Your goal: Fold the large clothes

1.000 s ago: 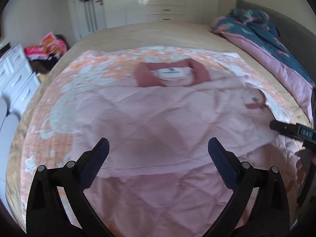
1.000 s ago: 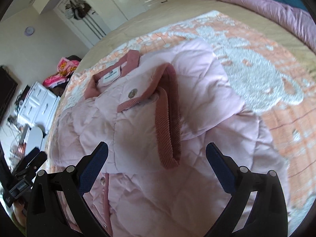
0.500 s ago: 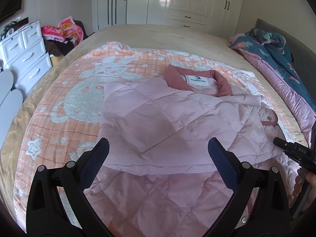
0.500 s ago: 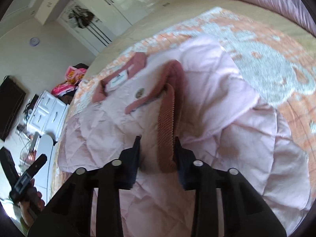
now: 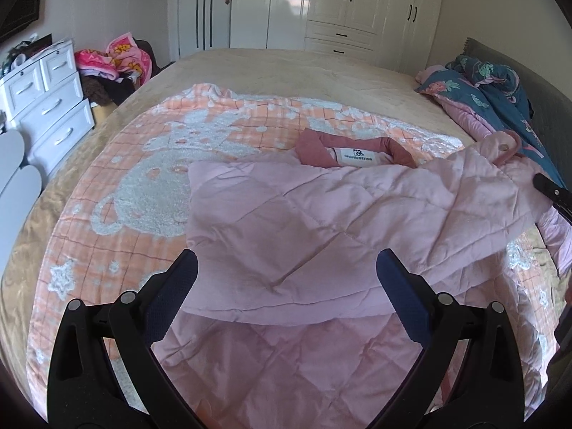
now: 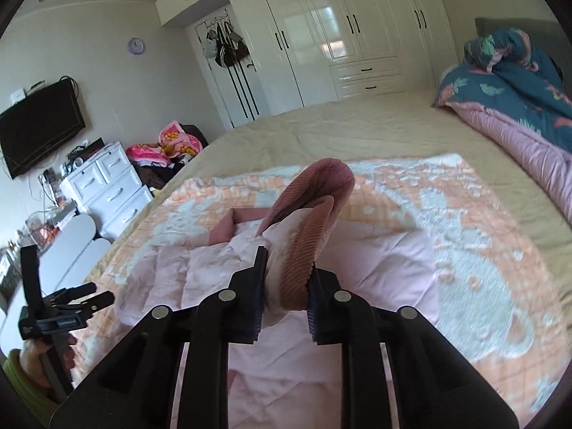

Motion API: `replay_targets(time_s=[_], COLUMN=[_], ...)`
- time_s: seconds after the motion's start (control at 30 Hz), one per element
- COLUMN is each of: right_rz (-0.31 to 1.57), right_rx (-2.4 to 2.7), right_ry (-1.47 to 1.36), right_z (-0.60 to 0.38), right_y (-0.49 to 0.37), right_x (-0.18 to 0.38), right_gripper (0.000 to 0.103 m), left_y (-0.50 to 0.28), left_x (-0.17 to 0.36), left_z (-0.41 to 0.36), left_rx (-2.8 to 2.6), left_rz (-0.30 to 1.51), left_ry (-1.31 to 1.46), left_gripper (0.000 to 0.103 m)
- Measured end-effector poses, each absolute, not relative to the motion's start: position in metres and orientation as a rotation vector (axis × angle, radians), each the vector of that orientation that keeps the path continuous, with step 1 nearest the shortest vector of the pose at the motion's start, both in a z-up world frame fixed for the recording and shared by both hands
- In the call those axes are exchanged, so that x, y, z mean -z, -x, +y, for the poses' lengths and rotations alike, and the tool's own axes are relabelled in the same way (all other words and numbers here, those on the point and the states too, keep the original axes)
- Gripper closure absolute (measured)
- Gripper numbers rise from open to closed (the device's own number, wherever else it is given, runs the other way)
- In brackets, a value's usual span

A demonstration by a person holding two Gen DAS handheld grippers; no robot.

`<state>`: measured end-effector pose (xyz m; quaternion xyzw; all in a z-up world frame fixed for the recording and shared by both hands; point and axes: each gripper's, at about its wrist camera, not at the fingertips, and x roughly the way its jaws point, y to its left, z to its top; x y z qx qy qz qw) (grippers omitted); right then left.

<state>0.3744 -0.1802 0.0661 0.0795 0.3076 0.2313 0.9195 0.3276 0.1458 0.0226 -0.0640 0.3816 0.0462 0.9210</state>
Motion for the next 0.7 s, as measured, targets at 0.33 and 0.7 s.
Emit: replay_targets(time_s=[0.33, 0.7], right_rz=[0.724, 0.820], right_rx=[-0.410, -0.350], right_ry=[-0.188, -0.159], right_z=[-0.189, -0.189], right_y=[-0.382, -0.385], right_x=[-0.018, 0.009], right_gripper=[0.085, 0.071], left_y=[-0.344, -0.356], left_x=[-0.014, -0.007], left_z=[0.128, 0.119], left_rx=[-0.077, -0.066], left_rz=[0.810, 0.828], left_ry=[0.089, 0.080], left_gripper=[0.009, 0.009])
